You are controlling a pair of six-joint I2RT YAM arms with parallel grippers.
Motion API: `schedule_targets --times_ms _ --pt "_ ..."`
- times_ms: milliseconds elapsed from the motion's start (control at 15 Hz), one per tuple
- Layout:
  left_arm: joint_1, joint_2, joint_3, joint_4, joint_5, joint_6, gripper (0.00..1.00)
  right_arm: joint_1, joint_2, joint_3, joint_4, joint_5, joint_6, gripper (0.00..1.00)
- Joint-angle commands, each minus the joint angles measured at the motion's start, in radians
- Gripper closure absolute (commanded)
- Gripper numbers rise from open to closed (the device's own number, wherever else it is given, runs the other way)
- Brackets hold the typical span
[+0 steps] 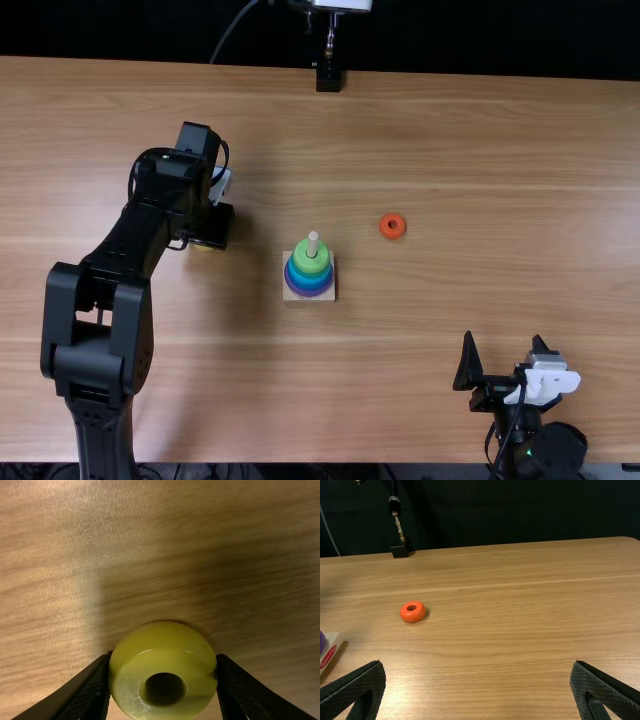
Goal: Build the Hanoi tower: stack the rings onto the peg from bottom to top in this color order: purple, dark blue, light blue, dark green, light green, yellow, orange.
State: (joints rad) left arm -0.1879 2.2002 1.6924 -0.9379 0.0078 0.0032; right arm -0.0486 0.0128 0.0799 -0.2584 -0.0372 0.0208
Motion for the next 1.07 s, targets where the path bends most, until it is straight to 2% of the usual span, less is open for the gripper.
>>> schedule_targets --times_ms 0,267,333,533,600,800,867,933,1000 --pt "0.010 -0.036 0.069 -0.016 -0.008 0.011 1.00 -0.008 -0.013 -0.062 -0.074 -0.005 -0.004 0.00" --pt "0.002 -0.114 0.159 -0.135 -0.002 -0.001 1.00 -0.008 -0.013 -0.062 -0.074 -0.005 -0.002 0.00" --pt "-0.002 -0.131 0.188 -0.172 0.007 -0.001 1.00 -0.008 -0.013 -0.062 -0.074 -0.005 -0.004 0.00" --pt "-0.010 -0.168 0.297 -0.347 0.014 0.000 1.00 -0.008 -0.013 -0.062 -0.074 -0.005 -0.004 0.00" --pt "-0.022 -0.177 0.328 -0.386 0.014 0.000 1.00 -0.008 -0.013 -0.062 -0.074 -0.005 -0.002 0.00" --pt "-0.119 -0.226 0.388 -0.417 0.016 -0.003 1.00 -0.008 -0.013 -0.060 -0.074 -0.005 -0.004 0.00" --pt "-0.130 -0.255 0.385 -0.417 0.035 -0.005 1.00 -0.008 -0.013 -0.062 -0.074 -0.005 -0.002 0.00" --pt "-0.134 -0.286 0.378 -0.404 0.064 -0.014 1.00 -0.008 -0.013 -0.062 -0.074 -0.005 -0.004 0.00" --pt "-0.142 -0.309 0.369 -0.393 0.090 -0.042 1.00 -0.008 -0.013 -0.062 -0.074 -0.005 -0.004 0.00"
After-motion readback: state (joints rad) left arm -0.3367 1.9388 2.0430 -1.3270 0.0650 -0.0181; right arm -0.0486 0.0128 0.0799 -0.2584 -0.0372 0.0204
